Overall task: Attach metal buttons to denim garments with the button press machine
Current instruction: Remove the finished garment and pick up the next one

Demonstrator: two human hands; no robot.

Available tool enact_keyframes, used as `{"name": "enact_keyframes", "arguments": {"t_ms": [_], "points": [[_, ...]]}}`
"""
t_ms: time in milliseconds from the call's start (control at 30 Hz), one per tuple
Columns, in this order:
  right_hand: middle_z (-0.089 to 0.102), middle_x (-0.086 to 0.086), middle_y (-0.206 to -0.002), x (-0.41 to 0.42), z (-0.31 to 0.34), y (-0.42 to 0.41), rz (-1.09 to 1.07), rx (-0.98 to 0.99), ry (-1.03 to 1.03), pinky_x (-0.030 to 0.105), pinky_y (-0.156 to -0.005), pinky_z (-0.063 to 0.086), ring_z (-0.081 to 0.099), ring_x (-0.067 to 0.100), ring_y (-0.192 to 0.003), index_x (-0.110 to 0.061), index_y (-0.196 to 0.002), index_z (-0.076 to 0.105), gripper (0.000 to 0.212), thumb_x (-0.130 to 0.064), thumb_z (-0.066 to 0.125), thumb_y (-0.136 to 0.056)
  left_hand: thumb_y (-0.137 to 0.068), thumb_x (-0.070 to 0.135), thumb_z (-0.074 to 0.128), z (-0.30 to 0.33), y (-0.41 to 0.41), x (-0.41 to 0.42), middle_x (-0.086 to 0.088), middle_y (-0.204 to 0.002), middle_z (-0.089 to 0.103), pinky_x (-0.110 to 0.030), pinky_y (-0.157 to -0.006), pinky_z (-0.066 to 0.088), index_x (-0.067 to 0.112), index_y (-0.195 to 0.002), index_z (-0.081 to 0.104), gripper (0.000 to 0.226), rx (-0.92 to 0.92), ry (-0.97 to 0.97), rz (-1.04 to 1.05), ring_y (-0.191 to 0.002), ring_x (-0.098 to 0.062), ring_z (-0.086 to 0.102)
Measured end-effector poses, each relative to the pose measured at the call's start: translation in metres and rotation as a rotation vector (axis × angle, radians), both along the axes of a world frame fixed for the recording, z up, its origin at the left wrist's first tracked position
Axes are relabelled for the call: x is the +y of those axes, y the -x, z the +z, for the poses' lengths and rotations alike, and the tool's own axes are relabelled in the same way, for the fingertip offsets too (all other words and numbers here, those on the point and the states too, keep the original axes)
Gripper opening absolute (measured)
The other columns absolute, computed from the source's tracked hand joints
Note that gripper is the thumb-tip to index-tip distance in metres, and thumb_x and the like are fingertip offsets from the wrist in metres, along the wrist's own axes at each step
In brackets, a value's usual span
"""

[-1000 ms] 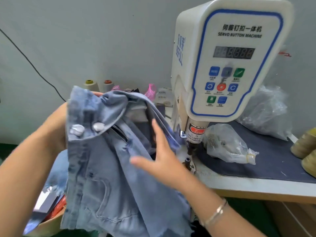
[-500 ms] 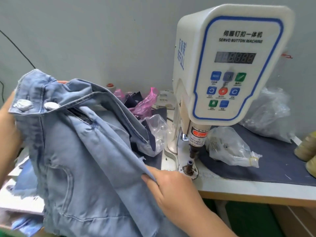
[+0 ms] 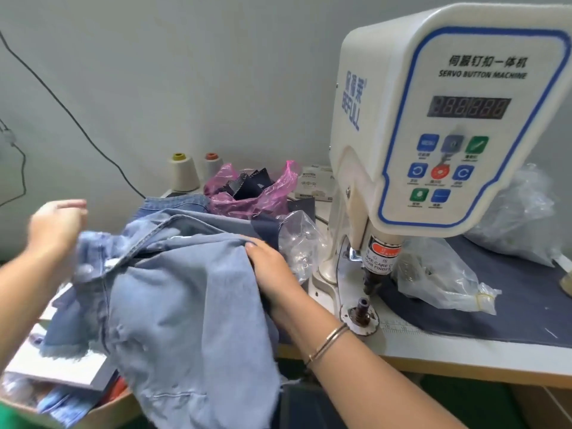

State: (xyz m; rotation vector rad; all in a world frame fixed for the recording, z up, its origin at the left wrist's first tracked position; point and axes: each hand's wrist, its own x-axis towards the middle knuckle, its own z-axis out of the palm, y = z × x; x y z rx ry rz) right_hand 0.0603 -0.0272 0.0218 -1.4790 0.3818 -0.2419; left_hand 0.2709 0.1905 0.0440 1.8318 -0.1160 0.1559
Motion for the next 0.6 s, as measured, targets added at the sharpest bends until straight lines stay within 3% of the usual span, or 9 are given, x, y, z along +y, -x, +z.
{"name": "enact_keyframes", "arguments": {"t_ms": [67, 167, 233, 300, 333, 400, 467, 533, 600], "points": [[0.068, -0.004, -0.116, -0.002, -0.014, -0.008, 0.014, 0.009, -0.184, 0.034, -0.101, 0.046, 0.060, 0.015, -0.112, -0.032, -0.097, 0.071, 0.031, -0.022, 0.041, -0.099, -0.075, 0.025, 0.057, 0.014, 0.030, -0.020, 0.007, -0.118, 0.058, -0.027, -0.094, 0.038, 0.015, -0.131, 0.053, 0.057, -0.183, -0.279, -0.157, -0.102, -0.006, 0.051], [0.065, 0.001, -0.124, -0.002, -0.028, -0.010, 0.040, -0.025, -0.281, 0.033, -0.103, 0.044, 0.057, 0.020, -0.120, -0.025, -0.118, 0.067, 0.030, -0.032, 0.045, -0.099, -0.054, 0.045, 0.057, 0.018, 0.063, -0.057, 0.009, -0.148, 0.026, -0.039, -0.114, 0.022, 0.038, -0.144, 0.031, 0.094, -0.345, -0.810, -0.684, -0.137, -0.009, 0.026], [0.054, -0.003, -0.138, -0.003, -0.030, -0.008, 0.094, -0.053, -0.254, 0.035, -0.111, 0.036, 0.049, 0.016, -0.128, -0.027, -0.135, 0.052, 0.038, -0.035, 0.045, -0.098, -0.060, 0.042, 0.063, 0.002, 0.065, -0.077, 0.004, -0.159, 0.011, -0.046, -0.119, 0.011, 0.037, -0.152, 0.005, 0.109, -0.347, -1.121, -0.752, -0.146, -0.015, 0.014], [0.038, -0.012, -0.147, -0.004, -0.032, 0.001, 0.133, -0.070, -0.180, 0.035, -0.114, 0.030, 0.040, 0.009, -0.133, -0.034, -0.146, 0.032, 0.052, -0.037, 0.048, -0.097, -0.071, 0.039, 0.069, -0.016, 0.063, -0.094, -0.003, -0.157, 0.020, -0.046, -0.117, 0.014, 0.033, -0.153, -0.003, 0.109, -0.323, -1.237, -0.684, -0.144, -0.023, 0.019], [0.034, -0.015, -0.147, -0.003, -0.034, 0.008, 0.142, -0.072, -0.126, 0.033, -0.114, 0.029, 0.036, 0.006, -0.134, -0.035, -0.148, 0.024, 0.058, -0.036, 0.050, -0.096, -0.073, 0.039, 0.069, -0.023, 0.062, -0.098, -0.004, -0.150, 0.033, -0.044, -0.113, 0.020, 0.030, -0.153, 0.003, 0.104, -0.309, -1.240, -0.622, -0.139, -0.025, 0.027], [0.032, -0.017, -0.146, 0.001, -0.038, 0.030, 0.141, -0.063, -0.005, 0.030, -0.113, 0.030, 0.034, 0.003, -0.134, -0.037, -0.148, 0.019, 0.068, -0.036, 0.057, -0.092, -0.073, 0.039, 0.066, -0.027, 0.059, -0.101, 0.000, -0.120, 0.055, -0.041, -0.097, 0.032, 0.028, -0.141, 0.036, 0.076, -0.281, -1.187, -0.528, -0.122, -0.025, 0.043], [0.027, -0.020, -0.149, 0.005, -0.049, 0.052, 0.135, -0.044, 0.135, 0.032, -0.115, 0.027, 0.028, -0.001, -0.137, -0.042, -0.147, 0.017, 0.078, -0.043, 0.061, -0.083, -0.063, 0.037, 0.055, -0.025, 0.059, -0.100, 0.004, -0.085, 0.061, -0.036, -0.077, 0.038, 0.028, -0.095, 0.061, 0.034, -0.303, -1.078, -0.522, -0.097, -0.026, 0.055], [0.014, -0.027, -0.148, 0.009, -0.060, 0.070, 0.144, 0.034, 0.293, 0.032, -0.117, 0.018, 0.013, -0.002, -0.140, -0.042, -0.148, 0.008, 0.092, -0.052, 0.062, -0.075, -0.055, 0.027, 0.048, -0.027, 0.061, -0.097, 0.000, -0.067, 0.064, -0.035, -0.066, 0.042, 0.020, -0.071, 0.060, 0.021, -0.300, -0.812, -0.545, -0.074, -0.024, 0.058], [0.005, -0.025, -0.149, 0.011, -0.069, 0.080, 0.165, 0.104, 0.445, 0.033, -0.117, 0.012, 0.003, 0.000, -0.141, -0.037, -0.150, -0.004, 0.103, -0.052, 0.064, -0.075, -0.057, 0.015, 0.049, -0.020, 0.062, -0.090, -0.008, -0.073, 0.065, -0.031, -0.065, 0.045, 0.001, -0.079, 0.067, 0.032, -0.196, -0.384, -0.531, -0.070, -0.017, 0.055]]}}
